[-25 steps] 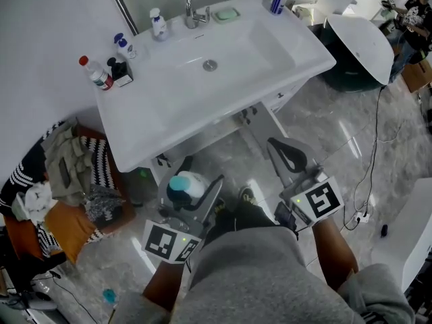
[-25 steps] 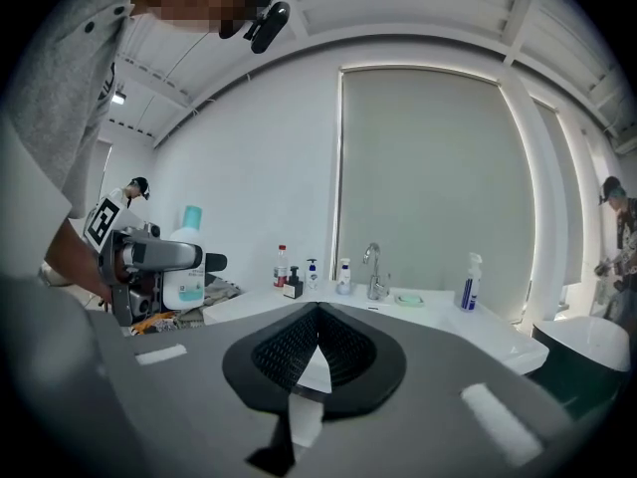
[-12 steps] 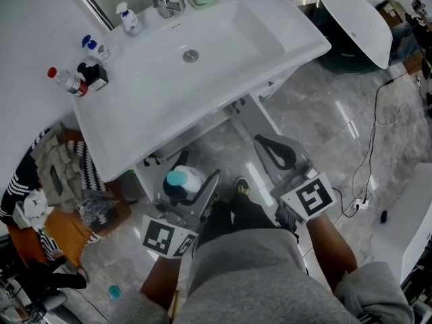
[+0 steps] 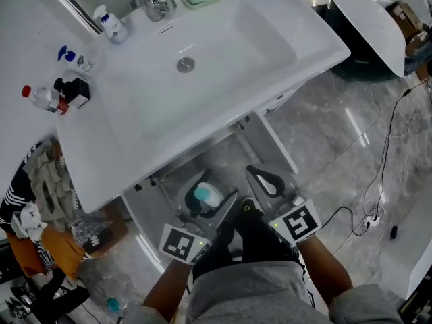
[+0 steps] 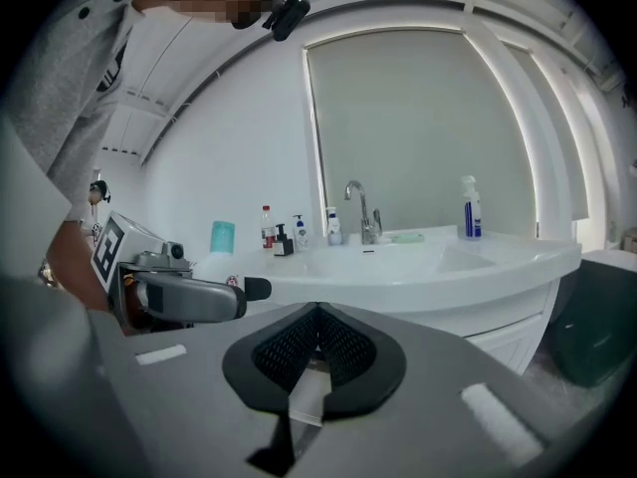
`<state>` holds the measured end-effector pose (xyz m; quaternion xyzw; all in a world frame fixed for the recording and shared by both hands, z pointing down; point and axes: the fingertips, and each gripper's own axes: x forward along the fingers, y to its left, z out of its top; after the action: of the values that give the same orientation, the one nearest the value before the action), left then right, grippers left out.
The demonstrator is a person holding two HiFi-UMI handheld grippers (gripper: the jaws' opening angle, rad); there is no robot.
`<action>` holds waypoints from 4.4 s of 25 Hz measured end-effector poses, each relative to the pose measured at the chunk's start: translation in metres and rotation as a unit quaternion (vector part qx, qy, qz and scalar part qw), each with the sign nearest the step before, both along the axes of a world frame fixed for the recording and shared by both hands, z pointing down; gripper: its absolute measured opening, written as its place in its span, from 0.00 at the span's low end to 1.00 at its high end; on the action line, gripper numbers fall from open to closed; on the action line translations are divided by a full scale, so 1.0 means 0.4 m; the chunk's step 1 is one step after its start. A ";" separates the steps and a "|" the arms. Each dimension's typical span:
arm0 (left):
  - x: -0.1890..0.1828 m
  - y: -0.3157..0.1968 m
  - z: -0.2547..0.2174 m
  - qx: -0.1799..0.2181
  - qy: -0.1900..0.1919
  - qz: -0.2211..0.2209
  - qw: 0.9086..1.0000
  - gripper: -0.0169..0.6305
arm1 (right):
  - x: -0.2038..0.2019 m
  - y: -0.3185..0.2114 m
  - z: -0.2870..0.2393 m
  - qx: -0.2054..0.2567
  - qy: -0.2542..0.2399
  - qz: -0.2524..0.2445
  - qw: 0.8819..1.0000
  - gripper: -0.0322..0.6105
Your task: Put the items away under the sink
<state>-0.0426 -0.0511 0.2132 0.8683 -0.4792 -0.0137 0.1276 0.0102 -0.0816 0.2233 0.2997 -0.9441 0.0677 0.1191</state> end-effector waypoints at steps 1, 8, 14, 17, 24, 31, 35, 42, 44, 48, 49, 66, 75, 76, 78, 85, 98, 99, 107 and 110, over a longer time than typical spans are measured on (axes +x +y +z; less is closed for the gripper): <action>-0.001 -0.016 0.044 0.000 -0.001 -0.004 1.000 0.49 | -0.003 -0.008 0.040 -0.003 -0.001 0.001 1.000 0.05; -0.042 -0.143 0.375 -0.016 -0.018 -0.039 0.999 0.49 | -0.038 -0.086 0.325 -0.001 -0.010 0.010 1.000 0.05; -0.075 -0.241 0.658 0.007 -0.028 -0.050 0.998 0.49 | -0.080 -0.140 0.613 0.011 -0.007 0.019 1.000 0.05; -0.098 -0.303 0.787 0.031 -0.024 -0.059 0.997 0.49 | -0.113 -0.191 0.754 0.031 -0.009 0.027 0.999 0.05; -0.131 -0.424 1.055 0.070 -0.047 -0.054 0.995 0.49 | -0.146 -0.266 1.007 0.065 -0.004 0.063 0.996 0.05; -0.123 -0.587 1.205 0.059 -0.056 -0.063 0.995 0.49 | -0.162 -0.273 1.075 0.097 0.029 0.048 0.994 0.05; -0.109 -0.650 1.270 0.057 -0.101 -0.072 0.991 0.49 | -0.142 -0.273 1.079 0.087 0.020 0.063 0.994 0.05; -0.092 -0.683 1.332 0.048 -0.116 -0.083 0.989 0.49 | -0.138 -0.252 1.062 0.101 0.016 0.058 0.993 0.05; -0.086 -0.687 1.337 0.047 -0.121 -0.082 0.988 0.49 | -0.134 -0.249 1.063 0.100 0.019 0.058 0.993 0.05; -0.081 -0.691 1.349 0.031 -0.125 -0.072 0.989 0.49 | -0.134 -0.247 1.065 0.103 0.023 0.052 0.993 0.05; -0.081 -0.691 1.351 0.027 -0.123 -0.069 0.990 0.49 | -0.135 -0.247 1.067 0.102 0.023 0.051 0.993 0.05; -0.068 -0.657 1.362 0.019 -0.138 -0.038 0.990 0.57 | -0.137 -0.246 1.054 0.100 -0.005 0.054 0.994 0.05; -0.108 -0.570 1.271 0.041 -0.152 -0.055 0.986 0.65 | -0.134 -0.269 1.033 0.106 -0.044 0.074 0.991 0.05; -0.122 -0.556 1.243 0.049 -0.152 -0.068 0.985 0.66 | -0.132 -0.271 1.030 0.106 -0.051 0.076 0.990 0.05; -0.156 -0.514 1.181 0.067 -0.140 -0.099 0.983 0.65 | -0.127 -0.275 1.025 0.101 -0.065 0.080 0.990 0.05; -0.194 -0.340 0.947 0.164 -0.158 -0.133 0.965 0.62 | -0.120 -0.303 0.988 0.073 -0.131 0.101 0.983 0.05; -0.141 -0.148 0.519 0.031 -0.120 -0.136 0.983 0.40 | -0.166 -0.113 0.527 0.021 -0.112 0.030 0.993 0.05; -0.140 -0.126 0.460 0.024 -0.113 -0.141 0.983 0.39 | -0.160 -0.095 0.465 0.018 -0.109 0.026 0.994 0.05; -0.191 0.026 -0.002 0.000 -0.103 -0.161 0.982 0.27 | -0.111 -0.033 -0.043 0.027 -0.053 0.012 0.998 0.05; -0.227 0.077 -0.155 0.015 -0.069 -0.174 0.982 0.19 | -0.083 0.004 -0.190 0.050 -0.043 0.009 0.998 0.05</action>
<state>-0.1334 -0.0202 0.1514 0.7722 -0.6305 0.0173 0.0769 -0.0229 -0.0801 0.1473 0.3108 -0.9478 0.0344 0.0626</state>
